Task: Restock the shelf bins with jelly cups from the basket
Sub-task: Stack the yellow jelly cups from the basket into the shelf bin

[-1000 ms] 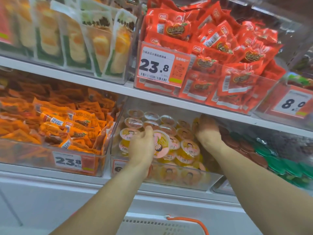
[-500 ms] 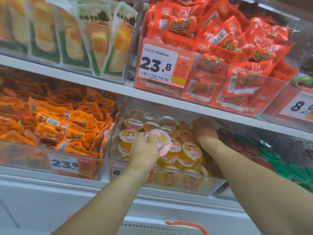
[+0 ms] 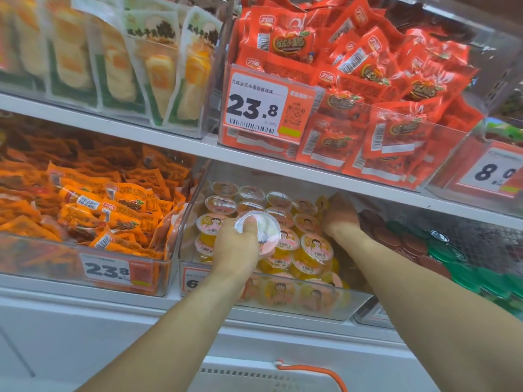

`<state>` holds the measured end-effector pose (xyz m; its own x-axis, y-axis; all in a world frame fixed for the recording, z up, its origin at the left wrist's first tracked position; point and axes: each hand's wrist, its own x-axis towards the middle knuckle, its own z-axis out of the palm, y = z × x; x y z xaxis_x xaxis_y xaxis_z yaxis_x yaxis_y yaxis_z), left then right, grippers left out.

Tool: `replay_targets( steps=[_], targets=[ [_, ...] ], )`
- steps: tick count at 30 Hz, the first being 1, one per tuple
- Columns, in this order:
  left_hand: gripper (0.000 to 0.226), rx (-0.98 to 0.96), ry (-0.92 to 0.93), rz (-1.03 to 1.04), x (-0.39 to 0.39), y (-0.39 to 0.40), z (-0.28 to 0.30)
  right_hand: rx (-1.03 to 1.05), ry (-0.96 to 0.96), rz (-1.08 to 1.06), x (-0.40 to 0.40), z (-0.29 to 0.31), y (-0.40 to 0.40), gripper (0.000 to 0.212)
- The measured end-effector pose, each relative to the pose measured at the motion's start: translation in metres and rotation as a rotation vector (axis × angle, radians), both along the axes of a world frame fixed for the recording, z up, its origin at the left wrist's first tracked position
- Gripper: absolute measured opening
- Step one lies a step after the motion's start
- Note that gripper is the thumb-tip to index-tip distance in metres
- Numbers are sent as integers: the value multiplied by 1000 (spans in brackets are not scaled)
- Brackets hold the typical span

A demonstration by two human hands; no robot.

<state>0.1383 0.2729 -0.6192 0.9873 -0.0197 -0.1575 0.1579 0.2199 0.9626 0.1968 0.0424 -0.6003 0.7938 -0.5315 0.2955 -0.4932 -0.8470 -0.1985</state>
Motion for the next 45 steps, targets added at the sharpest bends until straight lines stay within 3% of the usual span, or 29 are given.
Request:
replay_targets(
  steps=[3, 8, 10, 12, 14, 18, 23, 29, 36, 40, 45],
  targets=[
    [36, -8, -10, -25, 2, 3, -2, -101, 36, 0, 8, -1, -1, 31],
    [65, 10, -22, -40, -3, 5, 2, -337, 171, 80, -8, 3, 6, 40],
    [52, 2, -20, -52, -6, 6, 5, -361, 106, 144, -24, 5, 11, 38],
    [30, 35, -48, -77, -10, 6, 8, -210, -180, 275, -50, 6, 23, 27],
    [24, 80, -103, -120, -14, 5, 7, 162, -392, 436, -83, 9, 44, 14],
    [20, 131, -296, -249, -23, 2, 10, 630, -281, 675, -130, 16, 72, 13],
    [22, 188, -399, -304, -26, 1, 12, 1051, -200, 718, -149, 30, 66, 20],
    [25, 130, -305, -327, -31, -7, 14, 1031, -134, 616, -154, 37, 72, 28],
    [15, -242, 2, -288, -40, -19, 29, 1126, -334, 430, -157, 30, 79, 32],
    [16, -339, 65, -299, -41, -21, 29, 1221, -312, 395, -160, 24, 84, 38],
    [54, -430, 110, -314, -52, -26, 33, 1261, -335, 414, -162, 22, 86, 31]
  ],
)
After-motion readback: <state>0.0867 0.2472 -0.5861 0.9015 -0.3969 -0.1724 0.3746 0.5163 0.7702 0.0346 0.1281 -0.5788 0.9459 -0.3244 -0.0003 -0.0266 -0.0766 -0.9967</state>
